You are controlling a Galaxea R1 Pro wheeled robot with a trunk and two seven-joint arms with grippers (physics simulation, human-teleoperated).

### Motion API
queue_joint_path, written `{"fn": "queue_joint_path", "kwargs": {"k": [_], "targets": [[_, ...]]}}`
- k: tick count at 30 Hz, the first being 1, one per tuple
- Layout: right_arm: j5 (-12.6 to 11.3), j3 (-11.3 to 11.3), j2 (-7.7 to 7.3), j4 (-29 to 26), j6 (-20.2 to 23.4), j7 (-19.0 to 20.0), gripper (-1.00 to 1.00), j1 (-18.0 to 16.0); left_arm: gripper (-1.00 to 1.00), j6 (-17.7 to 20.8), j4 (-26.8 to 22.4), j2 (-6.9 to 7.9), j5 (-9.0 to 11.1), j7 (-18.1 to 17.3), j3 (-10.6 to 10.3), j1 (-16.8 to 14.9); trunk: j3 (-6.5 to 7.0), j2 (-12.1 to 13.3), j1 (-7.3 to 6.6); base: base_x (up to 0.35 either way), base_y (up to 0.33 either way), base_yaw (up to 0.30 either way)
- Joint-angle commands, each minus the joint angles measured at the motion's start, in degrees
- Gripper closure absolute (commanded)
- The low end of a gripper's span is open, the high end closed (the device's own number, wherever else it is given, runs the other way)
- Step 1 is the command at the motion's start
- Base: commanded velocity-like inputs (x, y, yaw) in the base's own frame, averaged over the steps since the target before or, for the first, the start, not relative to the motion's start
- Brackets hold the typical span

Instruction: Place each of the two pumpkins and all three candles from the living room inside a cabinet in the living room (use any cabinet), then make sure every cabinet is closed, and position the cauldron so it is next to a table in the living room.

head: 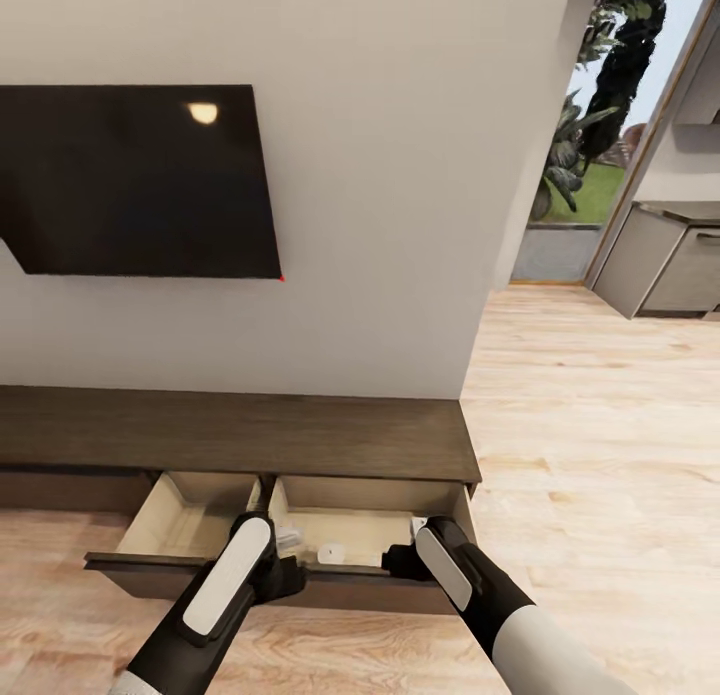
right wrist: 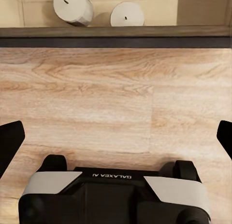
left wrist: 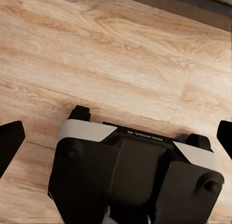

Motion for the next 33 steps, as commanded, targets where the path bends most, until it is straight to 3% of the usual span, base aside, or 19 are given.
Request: {"fn": "queue_joint_path", "kwargs": {"k": [1, 5, 9, 10, 12, 13, 17, 19, 22, 25, 29, 33], "targets": [[-0.6, 0.2, -0.04, -0.05, 0.07, -0.58, -1.0, 0.03, -1.0, 0.28, 1.35, 0.0, 0.47, 0.57, -0.05, -0.05, 0.12, 0.37, -0.22, 0.0, 0.0, 0.0], [-0.49, 0.27, -0.11, 0.35, 0.05, -0.56, -1.0, 0.29, -1.0, -0.91, 4.39, 0.5, 0.39, -0.21, -0.08, 0.01, 0.84, 1.97, -1.1, 0.0, 0.0, 0.0], [-0.2, 0.29, -0.13, 0.83, -1.5, -0.48, -1.0, 1.03, -1.0, -1.72, 9.44, 1.69, 0.09, -4.3, -0.08, 0.18, 1.56, 3.57, -1.98, -0.017, 0.0, 0.0], [-0.18, 0.3, -0.13, 1.11, -2.46, -0.41, -1.0, 1.56, -1.0, -2.36, 11.38, 1.86, -0.88, -6.14, -0.12, 0.2, 1.74, 3.98, -2.2, -0.182, 0.0, 0.0], [-0.1, 0.31, -0.13, 1.67, -3.41, -0.24, -1.0, 2.54, -1.0, -4.1, 13.46, 1.96, -3.96, -8.96, -0.15, 0.21, 2.1, 4.78, -2.64, -0.246, 0.0, 0.0], [-0.04, 0.31, -0.13, 1.91, -4.08, -0.13, -1.0, 3.3, -1.0, -5.62, 15.15, 1.98, -7.11, -11.33, -0.19, 0.21, 2.28, 5.18, -2.86, -0.288, 0.0, 0.0], [0.01, 0.45, -0.16, 3.15, -6.33, 0.02, -1.0, 4.34, -1.0, -9.57, 21.73, 1.84, -14.89, -20.91, -0.32, 0.21, 2.99, 6.78, -3.73, -0.306, 0.0, 0.0], [0.07, 0.57, -0.14, 4.05, -7.07, 0.03, -1.0, 4.44, -1.0, -10.61, 23.22, 1.85, -17.42, -24.41, -0.34, 0.21, 3.35, 7.59, -4.17, -0.314, 0.0, 0.0], [0.06, 0.76, -0.18, 6.78, -10.27, 0.07, -1.0, 4.5, -1.0, -11.62, 24.32, 1.86, -20.88, -26.74, -0.24, 0.23, 3.89, 8.79, -4.83, -0.315, 0.0, 0.0], [0.13, 0.87, 0.15, 12.26, -15.92, 0.17, -1.0, 4.51, -1.0, -15.91, 27.52, 1.82, -21.94, -27.46, -0.49, 0.28, 4.43, 9.99, -5.49, -0.315, 0.0, 0.0], [0.23, 1.17, 0.26, 15.79, -20.67, 0.25, -1.0, 4.51, -1.0, -20.63, 30.29, 1.85, -22.46, -27.69, -3.32, 0.3, 5.15, 11.6, -6.37, -0.315, 0.0, 0.0], [0.17, 4.81, 0.31, 18.09, -23.87, 1.31, -1.0, 4.51, -1.0, -23.08, 30.64, 1.77, -22.52, -28.7, -4.96, 0.3, 5.87, 13.2, -7.25, -0.315, 0.0, 0.0]]}}
